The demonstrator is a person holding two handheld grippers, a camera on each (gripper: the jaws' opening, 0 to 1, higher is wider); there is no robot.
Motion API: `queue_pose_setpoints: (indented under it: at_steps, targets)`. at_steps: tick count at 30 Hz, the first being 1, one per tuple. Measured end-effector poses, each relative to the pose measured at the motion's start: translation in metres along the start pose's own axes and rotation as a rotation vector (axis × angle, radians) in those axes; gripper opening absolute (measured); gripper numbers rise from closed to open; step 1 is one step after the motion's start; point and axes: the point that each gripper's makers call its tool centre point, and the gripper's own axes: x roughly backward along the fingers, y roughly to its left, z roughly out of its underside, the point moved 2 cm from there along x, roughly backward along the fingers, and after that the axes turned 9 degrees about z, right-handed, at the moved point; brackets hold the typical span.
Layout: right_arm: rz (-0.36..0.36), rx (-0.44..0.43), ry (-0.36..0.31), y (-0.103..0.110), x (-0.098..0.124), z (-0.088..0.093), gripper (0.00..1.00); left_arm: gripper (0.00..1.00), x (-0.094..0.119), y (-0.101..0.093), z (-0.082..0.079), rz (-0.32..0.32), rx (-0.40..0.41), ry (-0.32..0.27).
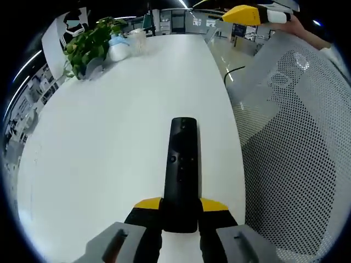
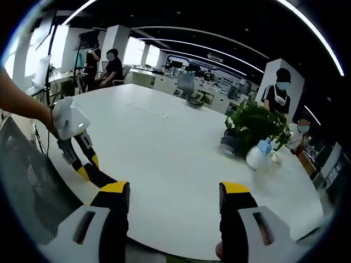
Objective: Press the specified remote control buttons in sequence, fully releasing each button before pressing the next.
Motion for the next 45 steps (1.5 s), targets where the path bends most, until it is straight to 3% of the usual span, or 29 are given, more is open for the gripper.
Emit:
queue_pose_setpoints:
  at_steps: [13, 20, 33, 45]
  targets:
    - [0.010, 0.018, 0.031, -0.001, -0.001, 0.005, 0.66, 0.24, 0.007, 0.029, 0.004, -0.036, -0.025, 0.058]
    - [0.013, 0.019, 0.046, -0.001, -0.001, 0.008, 0.63, 0.24, 0.008, 0.041, 0.003, -0.051, -0.014, 0.058]
    - [-0.008, 0.025, 0.073, 0.001, -0.002, 0.012, 0.59, 0.24, 0.020, 0.088, 0.008, -0.127, -0.043, 0.165]
    - [-0.005, 0.029, 0.089, 0.001, -0.003, 0.014, 0.57, 0.24, 0.020, 0.106, 0.001, -0.147, -0.041, 0.170]
